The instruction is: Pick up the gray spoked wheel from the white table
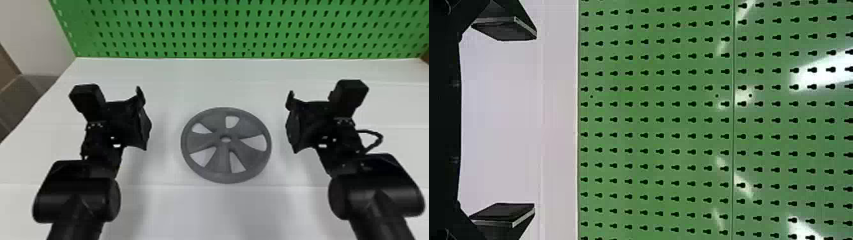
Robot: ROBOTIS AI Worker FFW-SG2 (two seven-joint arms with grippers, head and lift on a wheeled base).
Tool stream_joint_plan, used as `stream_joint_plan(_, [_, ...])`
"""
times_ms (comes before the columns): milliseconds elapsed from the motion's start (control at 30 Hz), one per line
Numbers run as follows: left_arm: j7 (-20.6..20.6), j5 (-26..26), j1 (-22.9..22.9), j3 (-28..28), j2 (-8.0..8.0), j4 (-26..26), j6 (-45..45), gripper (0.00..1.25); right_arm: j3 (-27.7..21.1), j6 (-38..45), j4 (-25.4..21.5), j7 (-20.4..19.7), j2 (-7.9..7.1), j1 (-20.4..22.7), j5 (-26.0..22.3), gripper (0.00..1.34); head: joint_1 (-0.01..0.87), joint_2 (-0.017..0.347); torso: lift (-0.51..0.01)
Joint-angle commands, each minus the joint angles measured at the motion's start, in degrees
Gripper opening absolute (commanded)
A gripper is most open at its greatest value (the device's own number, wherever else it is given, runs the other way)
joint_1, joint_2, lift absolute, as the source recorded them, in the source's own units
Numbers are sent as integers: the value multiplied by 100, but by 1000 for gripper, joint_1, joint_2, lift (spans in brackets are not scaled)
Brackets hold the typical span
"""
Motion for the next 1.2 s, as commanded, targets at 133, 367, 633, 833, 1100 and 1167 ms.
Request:
stream_joint_plan(133, [0,0,4,6,0,0,0,1066,6,322,-62,-1,0,-113,0,1250,782,57,-97])
stream_joint_plan(367, [0,-9,-5,15,0,0,0,1063,24,1130,-168,8,-9,-429,0,1250,782,57,-97])
stream_joint_plan(633, [0,-26,-5,-3,0,0,0,1058,129,2299,-229,8,-88,-992,-9,1250,782,57,-97])
stream_joint_plan(833, [0,-53,-22,-12,0,0,18,1058,112,2932,-229,8,-53,-1334,-18,1250,782,57,-97])
stream_joint_plan(1100, [0,-79,-40,-12,0,0,35,1055,94,3600,-141,17,-35,-1818,-26,1250,782,57,-97])
stream_joint_plan(1167, [0,-88,-49,-12,0,0,44,1052,112,3828,-115,17,-71,-1967,-26,1252,782,57,-97])
